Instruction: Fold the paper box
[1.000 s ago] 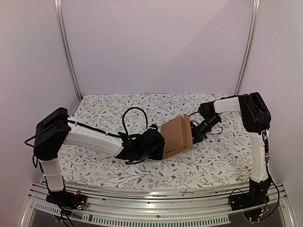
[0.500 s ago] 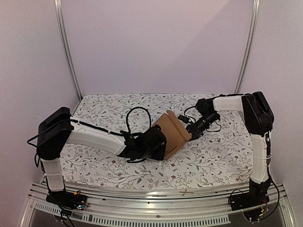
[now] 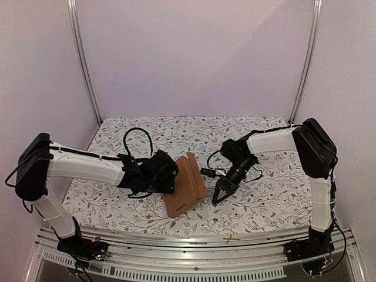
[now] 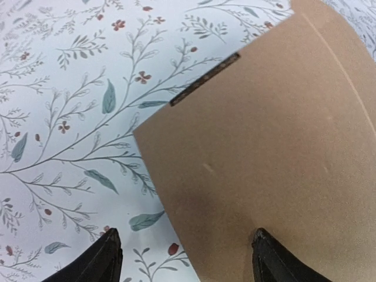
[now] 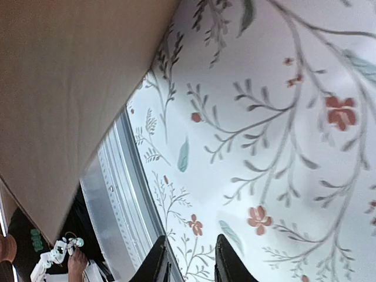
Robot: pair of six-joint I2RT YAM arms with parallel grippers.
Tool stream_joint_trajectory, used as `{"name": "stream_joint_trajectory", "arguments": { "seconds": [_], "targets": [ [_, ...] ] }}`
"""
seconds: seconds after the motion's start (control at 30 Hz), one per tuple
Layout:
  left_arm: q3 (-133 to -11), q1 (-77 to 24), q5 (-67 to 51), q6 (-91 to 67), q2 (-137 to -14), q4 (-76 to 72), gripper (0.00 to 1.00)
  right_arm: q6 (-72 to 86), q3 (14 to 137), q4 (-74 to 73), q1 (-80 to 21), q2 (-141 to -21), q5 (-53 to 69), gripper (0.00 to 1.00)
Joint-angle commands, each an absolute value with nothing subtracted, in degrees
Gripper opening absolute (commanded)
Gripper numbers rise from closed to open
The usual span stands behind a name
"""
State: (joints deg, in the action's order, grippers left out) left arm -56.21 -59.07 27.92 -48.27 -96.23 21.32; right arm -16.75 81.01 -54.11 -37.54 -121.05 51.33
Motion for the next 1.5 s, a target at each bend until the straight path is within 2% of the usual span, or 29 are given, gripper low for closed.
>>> {"name": "stream_joint_trajectory", "arguments": {
  "seconds": [0.0, 0.13, 0.27, 0.43, 0.7, 0.8, 0.97, 1.03, 1.13, 1.27, 1.37, 1.47],
  "targets": [
    [-55.3, -53.8, 26.7, -51.7, -95.4, 26.8, 0.76, -21.0, 79.2, -59.5, -39.9, -116.8, 50.5, 0.26],
    [-56.0, -52.9, 25.0, -53.5, -94.4, 32.1, 0.75, -26.7, 77.0, -67.0, -38.8, -113.5, 45.0, 0.3],
    [-52.8, -54.2, 18.2, -54.8, -91.0, 27.9, 0.76, -31.0, 76.8, -70.4, -33.3, -109.1, 41.0, 0.35],
    [-53.6, -54.4, 15.7, -54.8, -92.2, 27.7, 0.76, -32.1, 79.3, -66.4, -28.9, -105.3, 39.5, 0.36],
    [-68.0, -53.3, 14.7, -46.5, -107.2, 36.1, 0.73, -23.5, 76.6, -45.0, -23.2, -92.1, 34.3, 0.51],
    [-73.7, -53.3, 13.6, -42.0, -112.0, 35.7, 0.68, -21.9, 76.9, -44.2, -21.5, -91.0, 35.8, 0.57],
    [-83.2, -53.7, 12.0, -26.7, -118.9, 28.5, 0.59, -22.9, 74.2, -44.1, -18.5, -88.8, 38.5, 0.59],
    [-87.7, -53.8, 7.8, -19.4, -122.4, 24.2, 0.54, -24.2, 73.1, -44.2, -18.1, -87.5, 39.3, 0.6],
    [-94.6, -54.4, 2.4, -12.0, -126.6, 19.9, 0.52, -27.3, 72.1, -45.7, -18.1, -86.1, 38.6, 0.61],
    [-102.2, -55.8, 11.0, -10.1, -124.8, 21.8, 0.57, -32.6, 72.7, -48.6, -18.0, -87.7, 35.5, 0.62],
    [-98.1, -58.4, 22.3, -13.5, -117.2, 20.5, 0.61, -34.3, 74.9, -49.7, -18.0, -92.0, 32.5, 0.62],
    [-91.6, -60.3, 27.3, -25.4, -110.9, 25.5, 0.64, -31.4, 78.1, -49.3, -18.0, -96.7, 29.7, 0.6]
  ]
}}
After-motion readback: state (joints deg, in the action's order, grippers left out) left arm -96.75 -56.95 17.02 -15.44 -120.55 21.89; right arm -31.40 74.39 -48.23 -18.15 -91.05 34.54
